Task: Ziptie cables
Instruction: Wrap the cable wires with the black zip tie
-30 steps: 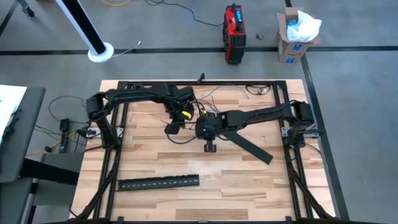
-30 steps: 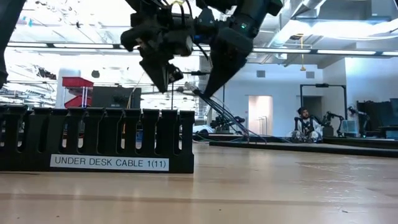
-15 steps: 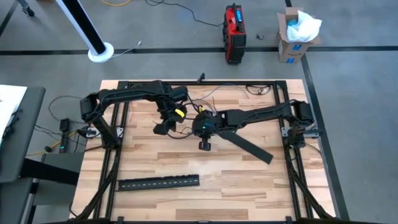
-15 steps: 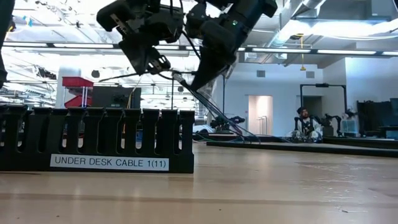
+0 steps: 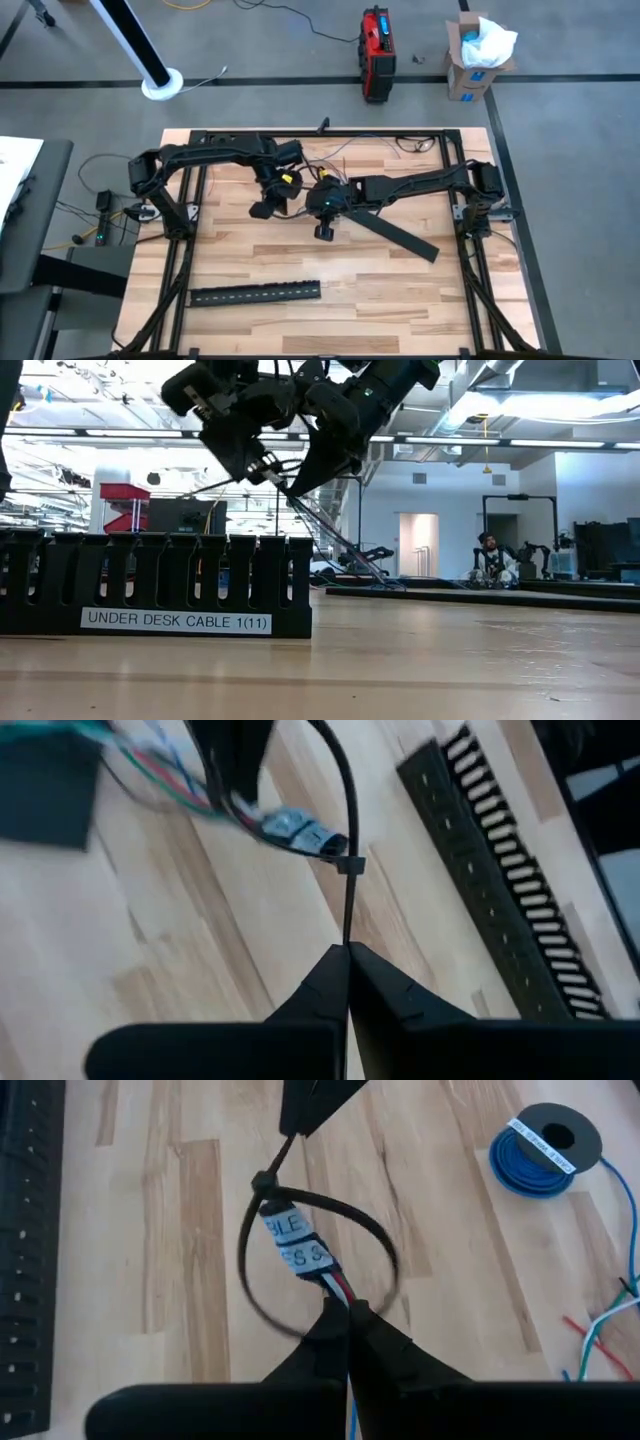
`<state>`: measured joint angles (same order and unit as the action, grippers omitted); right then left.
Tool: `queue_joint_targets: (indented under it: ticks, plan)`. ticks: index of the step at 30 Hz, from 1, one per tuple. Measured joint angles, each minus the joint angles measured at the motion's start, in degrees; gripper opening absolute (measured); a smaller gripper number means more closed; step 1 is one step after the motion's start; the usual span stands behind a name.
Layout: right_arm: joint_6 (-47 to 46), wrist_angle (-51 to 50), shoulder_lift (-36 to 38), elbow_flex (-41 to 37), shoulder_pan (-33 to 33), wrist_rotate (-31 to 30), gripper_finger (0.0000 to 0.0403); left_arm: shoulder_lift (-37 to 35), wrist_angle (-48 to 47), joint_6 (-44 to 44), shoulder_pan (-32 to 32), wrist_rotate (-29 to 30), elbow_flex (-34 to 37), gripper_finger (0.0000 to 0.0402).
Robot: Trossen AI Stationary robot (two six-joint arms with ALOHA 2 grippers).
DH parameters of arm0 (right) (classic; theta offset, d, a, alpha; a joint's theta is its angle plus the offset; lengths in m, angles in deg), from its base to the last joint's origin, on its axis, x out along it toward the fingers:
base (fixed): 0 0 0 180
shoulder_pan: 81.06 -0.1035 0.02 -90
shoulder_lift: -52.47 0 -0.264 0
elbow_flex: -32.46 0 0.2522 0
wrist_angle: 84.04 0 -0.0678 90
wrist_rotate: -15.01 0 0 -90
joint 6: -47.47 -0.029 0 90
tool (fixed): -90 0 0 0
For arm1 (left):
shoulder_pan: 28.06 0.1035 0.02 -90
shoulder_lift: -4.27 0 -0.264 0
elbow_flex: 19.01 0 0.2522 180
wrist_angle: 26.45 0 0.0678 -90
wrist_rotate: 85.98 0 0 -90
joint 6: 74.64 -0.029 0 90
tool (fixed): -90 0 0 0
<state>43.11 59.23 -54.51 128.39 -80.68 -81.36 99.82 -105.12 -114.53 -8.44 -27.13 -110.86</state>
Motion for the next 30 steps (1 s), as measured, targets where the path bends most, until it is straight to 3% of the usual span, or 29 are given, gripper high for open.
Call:
queue_joint_targets:
  ticks: [9, 22, 30]
  plan:
    - [-0.4, -0.9, 0.0, 0.0, -1.0, 0.0, 0.0000, 0.0, 4.1, -0.4, 0.4, 0.2, 7.6, 0.0000]
    - [0.0, 0.3, -1.2, 0.0, -1.7, 0.2, 0.0000, 0.1, 41.3, 11.6, -1.9, -1.2, 16.7, 0.0000]
    - [1.7, -2.4, -1.2, 0.0, -2.6, 0.6, 0.0000, 0.1, 55.3, 9.2, -3.9, 11.7, 24.2, 0.0000]
